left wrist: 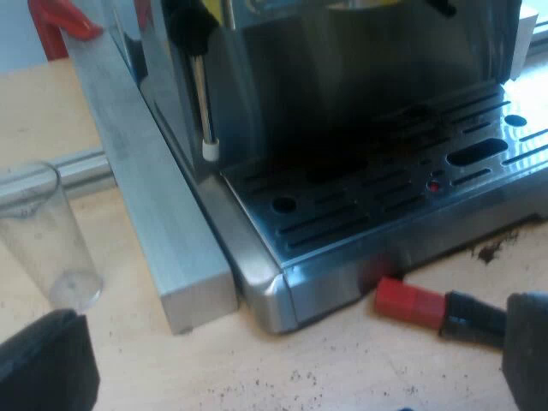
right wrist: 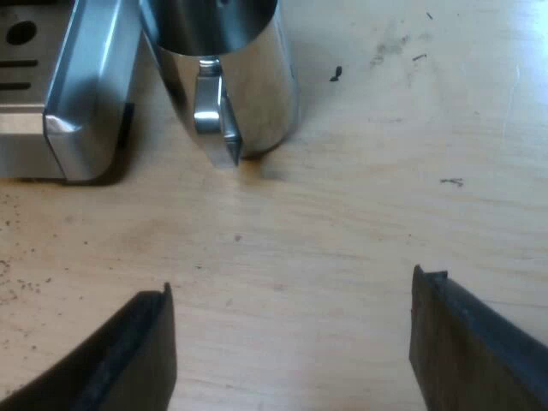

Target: Put the handle in the coffee machine

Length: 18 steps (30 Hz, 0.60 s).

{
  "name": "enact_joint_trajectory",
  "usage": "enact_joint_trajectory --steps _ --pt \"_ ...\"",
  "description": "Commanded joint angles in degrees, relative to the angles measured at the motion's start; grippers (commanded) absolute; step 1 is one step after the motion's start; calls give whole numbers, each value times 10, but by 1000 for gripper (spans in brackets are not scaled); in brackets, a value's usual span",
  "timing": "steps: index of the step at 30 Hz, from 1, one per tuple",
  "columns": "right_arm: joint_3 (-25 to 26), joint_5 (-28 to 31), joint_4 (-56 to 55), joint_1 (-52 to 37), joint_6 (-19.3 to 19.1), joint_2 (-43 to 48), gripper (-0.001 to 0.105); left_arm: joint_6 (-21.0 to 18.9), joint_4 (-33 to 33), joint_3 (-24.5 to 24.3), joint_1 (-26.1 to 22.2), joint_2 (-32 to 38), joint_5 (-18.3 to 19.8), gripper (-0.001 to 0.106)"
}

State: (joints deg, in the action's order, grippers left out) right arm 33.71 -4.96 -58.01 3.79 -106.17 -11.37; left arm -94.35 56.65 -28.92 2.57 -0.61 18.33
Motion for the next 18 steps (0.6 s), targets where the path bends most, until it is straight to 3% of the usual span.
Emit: enact_joint_trajectory --steps 1,4,9,11,16,18 --pt "8 -18 4 -2 -7 1 61 -3 -9 -3 -1 -20 -1 99" --pt "8 -18 4 -2 -7 1 61 -3 -9 -3 -1 -42 -1 98" --pt "11 -33 4 -2 -7 1 77 -3 -9 -3 -1 -60 -1 92" --pt "16 -50 -1 -2 0 1 78 0 -9 -3 -1 -59 -1 92" --pt "48 -70 -33 -2 53 1 78 6 -8 -3 -1 -59 25 92" --pt "71 -75 -57 -2 91 2 77 9 4 -3 -1 -66 53 92"
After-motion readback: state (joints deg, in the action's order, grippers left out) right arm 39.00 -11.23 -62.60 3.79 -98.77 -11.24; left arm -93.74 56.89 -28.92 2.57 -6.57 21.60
